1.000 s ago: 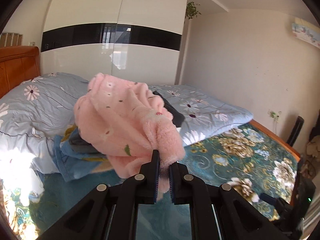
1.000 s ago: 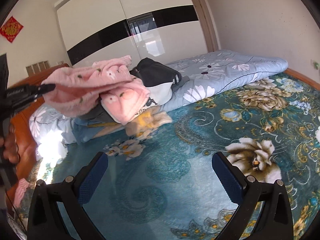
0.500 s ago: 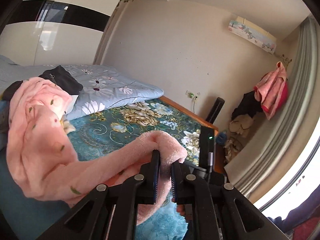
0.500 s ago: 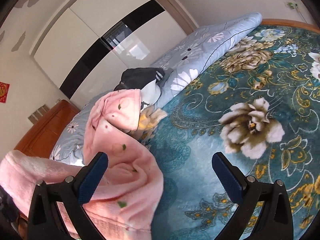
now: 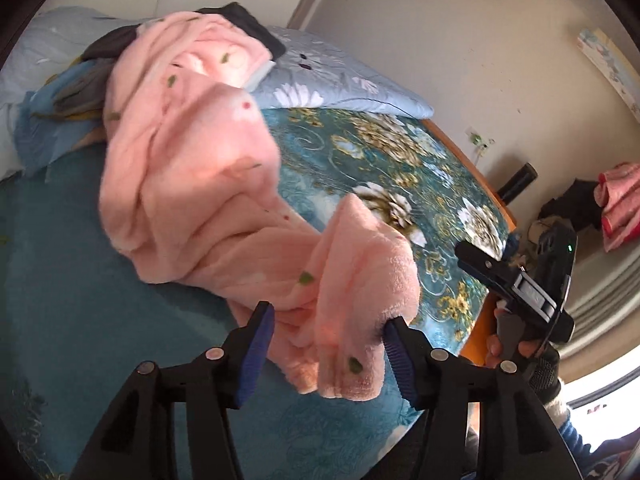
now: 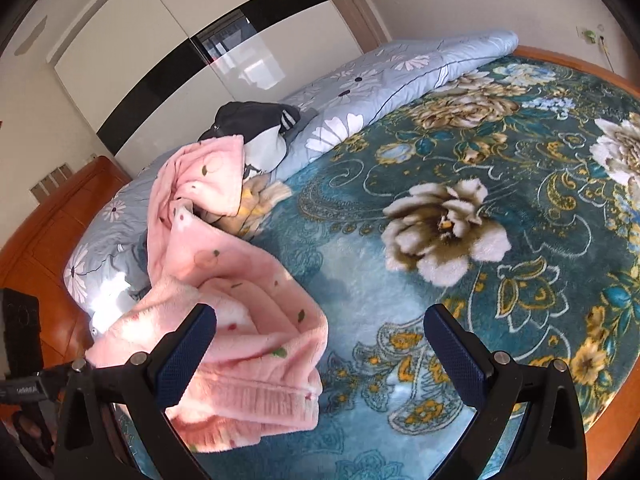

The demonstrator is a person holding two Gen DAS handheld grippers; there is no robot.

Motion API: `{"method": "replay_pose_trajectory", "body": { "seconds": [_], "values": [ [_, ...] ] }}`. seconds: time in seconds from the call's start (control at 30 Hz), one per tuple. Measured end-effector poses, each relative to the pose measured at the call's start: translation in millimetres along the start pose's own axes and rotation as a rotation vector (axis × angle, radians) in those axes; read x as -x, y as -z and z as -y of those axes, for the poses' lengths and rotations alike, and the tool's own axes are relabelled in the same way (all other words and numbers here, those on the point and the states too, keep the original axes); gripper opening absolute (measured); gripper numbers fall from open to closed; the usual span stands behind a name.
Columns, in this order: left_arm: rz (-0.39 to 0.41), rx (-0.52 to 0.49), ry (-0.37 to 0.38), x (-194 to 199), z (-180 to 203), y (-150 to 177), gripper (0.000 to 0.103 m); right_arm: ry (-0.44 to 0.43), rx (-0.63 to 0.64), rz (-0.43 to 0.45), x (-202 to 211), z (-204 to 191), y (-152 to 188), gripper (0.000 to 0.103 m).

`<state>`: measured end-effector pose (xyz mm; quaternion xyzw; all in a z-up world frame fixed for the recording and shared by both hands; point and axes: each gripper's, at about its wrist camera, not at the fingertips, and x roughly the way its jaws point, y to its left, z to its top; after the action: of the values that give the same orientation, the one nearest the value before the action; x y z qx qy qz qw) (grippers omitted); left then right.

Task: Fold clothes
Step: 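Grasp a pink blanket edge with the right gripper while the left gripper holds it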

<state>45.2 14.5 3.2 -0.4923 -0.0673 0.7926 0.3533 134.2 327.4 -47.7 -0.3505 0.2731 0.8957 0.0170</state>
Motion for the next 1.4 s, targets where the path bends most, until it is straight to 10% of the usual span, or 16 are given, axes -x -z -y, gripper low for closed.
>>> {"method": "replay_pose_trajectory", "body": {
  "seconds": [0.4,0.53,0.73,1.27,1.4],
  "values": [
    [0.114,0.181,-0.114,24,-62,-18,0.066,-0.063,0.069,-0.283,-49,-11,62,0.082],
    [0.098,0.192,-0.129,15,-60,-19,0.066,-0.019,0.051,-0.349,-81,-8,71,0.047],
    [0.080,0.193,-0.176,7,-62,-20,0.066,0.050,0.040,-0.253,-74,3,35,0.012],
    [0.072,0.236,-0.197,-18,-74,-47,0.066,0.517,-0.016,0.240,32,125,-180,0.010],
    [0.091,0.216,-0.203,-29,-73,-74,0.066,0.576,0.008,0.146,6,146,-176,0.010]
  ]
}}
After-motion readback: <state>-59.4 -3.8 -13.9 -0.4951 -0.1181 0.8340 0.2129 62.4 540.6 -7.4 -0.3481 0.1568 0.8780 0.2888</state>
